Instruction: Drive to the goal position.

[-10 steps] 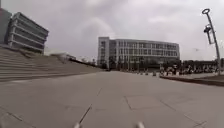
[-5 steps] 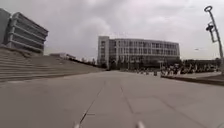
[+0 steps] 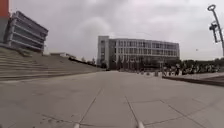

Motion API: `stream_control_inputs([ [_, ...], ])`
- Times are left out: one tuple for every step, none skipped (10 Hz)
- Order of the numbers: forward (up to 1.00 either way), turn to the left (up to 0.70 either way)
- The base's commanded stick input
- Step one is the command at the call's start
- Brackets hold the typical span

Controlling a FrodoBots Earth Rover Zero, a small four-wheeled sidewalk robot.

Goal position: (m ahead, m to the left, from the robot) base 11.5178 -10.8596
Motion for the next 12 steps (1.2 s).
stream_control_inputs([
  [0.50, 0.00],
  [0.50, 0.00],
  [0.50, 0.00],
  [0.50, 0.00],
  [0.50, 0.00],
  [0.50, 0.00],
  [0.50, 0.00],
  [0.50, 0.00],
  [0.50, 0.00],
  [0.50, 0.00],
  [0.50, 0.00],
  [0.50, 0.00],
])
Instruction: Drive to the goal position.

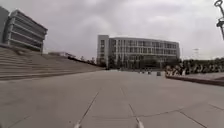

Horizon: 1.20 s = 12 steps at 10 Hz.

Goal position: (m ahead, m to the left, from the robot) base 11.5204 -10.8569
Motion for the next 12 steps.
stream_control_inputs([
  [0.50, 0.00],
  [0.50, 0.00],
  [0.50, 0.00],
  [0.50, 0.00],
  [0.50, 0.00],
  [0.50, 0.00],
  [0.50, 0.00],
  [0.50, 0.00],
  [0.50, 0.00],
  [0.50, 0.00],
  [0.50, 0.00],
  [0.50, 0.00],
])
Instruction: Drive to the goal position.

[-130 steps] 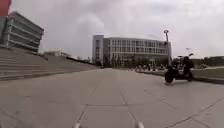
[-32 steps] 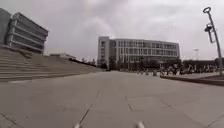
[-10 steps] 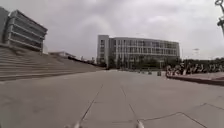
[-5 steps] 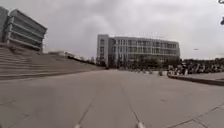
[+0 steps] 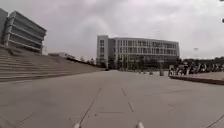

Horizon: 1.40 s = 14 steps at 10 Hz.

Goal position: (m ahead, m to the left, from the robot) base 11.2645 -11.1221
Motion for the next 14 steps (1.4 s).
stream_control_inputs([
  [0.50, 0.00],
  [0.50, 0.01],
  [0.50, 0.08],
  [0.50, 0.19],
  [0.50, 0.25],
  [0.50, 0.25],
  [0.50, 0.21],
  [0.50, 0.07],
  [0.50, 0.03],
  [0.50, 0.00],
  [0.50, 0.00],
  [0.50, 0.00],
  [0.50, 0.00],
  [0.50, 0.00],
])
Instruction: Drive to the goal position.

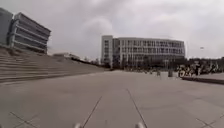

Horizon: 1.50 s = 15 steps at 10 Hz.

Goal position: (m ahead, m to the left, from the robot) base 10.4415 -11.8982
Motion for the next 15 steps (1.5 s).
stream_control_inputs([
  [0.50, 0.00],
  [0.50, 0.00],
  [0.50, 0.00],
  [0.50, 0.00],
  [0.50, 0.00],
  [0.50, 0.00],
  [0.50, 0.00],
  [0.50, 0.00],
  [0.50, 0.00],
  [0.50, 0.00],
  [0.50, 0.00],
  [0.50, 0.00],
  [0.50, 0.00],
  [0.50, 0.00],
  [0.50, 0.00],
])
